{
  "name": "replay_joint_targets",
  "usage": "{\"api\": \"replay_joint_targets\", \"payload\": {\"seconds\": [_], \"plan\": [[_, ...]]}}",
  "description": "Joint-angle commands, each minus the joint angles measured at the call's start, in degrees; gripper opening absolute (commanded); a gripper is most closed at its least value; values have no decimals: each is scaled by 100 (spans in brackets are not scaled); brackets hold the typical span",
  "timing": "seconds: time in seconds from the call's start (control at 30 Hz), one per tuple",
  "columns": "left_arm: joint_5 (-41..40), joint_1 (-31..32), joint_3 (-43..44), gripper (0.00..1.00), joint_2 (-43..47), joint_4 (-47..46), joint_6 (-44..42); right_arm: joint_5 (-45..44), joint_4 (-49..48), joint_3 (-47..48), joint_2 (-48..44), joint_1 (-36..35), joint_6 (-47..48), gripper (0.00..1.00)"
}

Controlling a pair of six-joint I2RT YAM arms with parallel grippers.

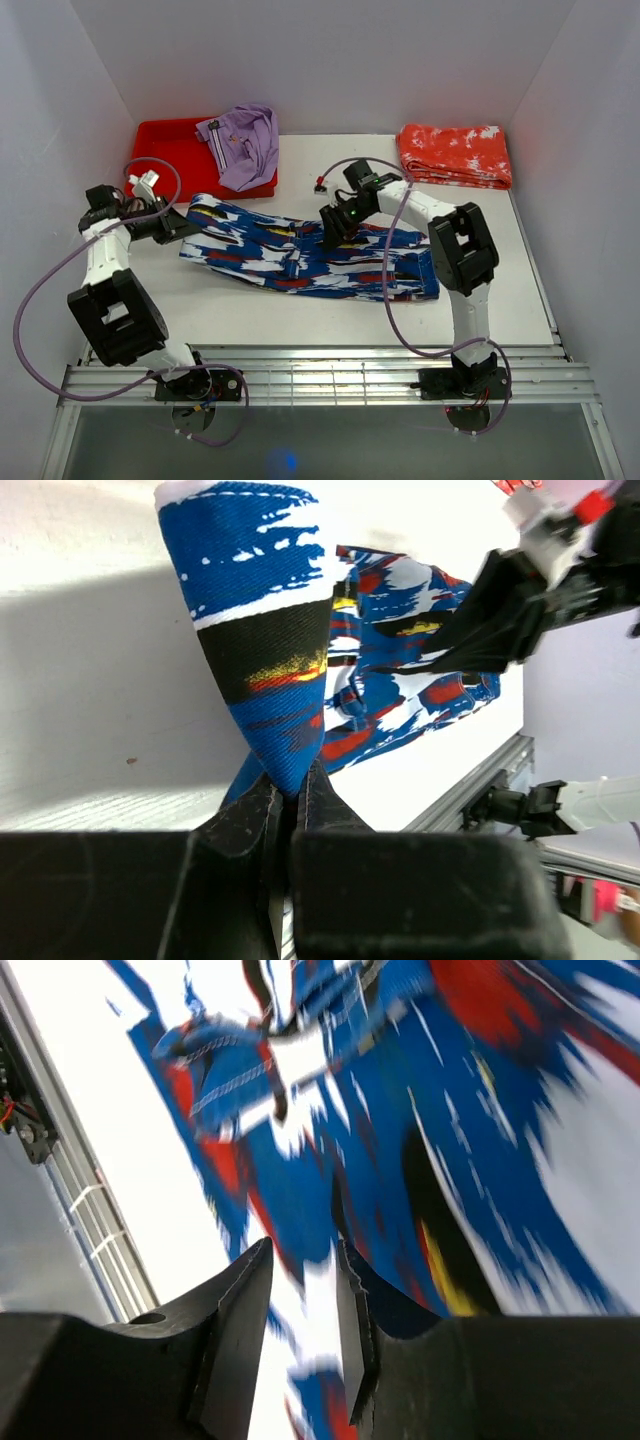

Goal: Fold and stack the trousers
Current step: Fold the trousers

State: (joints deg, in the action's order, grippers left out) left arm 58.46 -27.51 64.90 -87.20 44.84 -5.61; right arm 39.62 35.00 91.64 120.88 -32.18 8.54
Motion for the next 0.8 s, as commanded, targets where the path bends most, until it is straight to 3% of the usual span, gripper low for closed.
{"api": "replay_joint_targets", "payload": {"seconds": [0.0, 0.27, 0.4, 0.5, 0.57, 0.77], "plan": [[-36, 184, 321, 0, 659, 174, 59, -41, 576, 197, -1011, 606, 420, 38], [-1134, 1422, 593, 0, 1003, -54, 1367, -621, 1693, -338, -1848, 2504, 1263, 43], [-1573, 2002, 900, 0, 898, -168, 1904, -1050, 1844, -1294, -2173, 3374, 1694, 44], [-1775, 2442, 1128, 0, 784, -309, 2247, -1632, 1475, -2120, -2332, 3587, 1599, 57], [-1785, 2654, 1243, 0, 705, -353, 2379, -1405, 1421, -2299, -2315, 3675, 1537, 66], [-2075, 3269, 1393, 0, 607, -616, 2784, -578, 1387, -2580, -2069, 3921, 1221, 79]]}}
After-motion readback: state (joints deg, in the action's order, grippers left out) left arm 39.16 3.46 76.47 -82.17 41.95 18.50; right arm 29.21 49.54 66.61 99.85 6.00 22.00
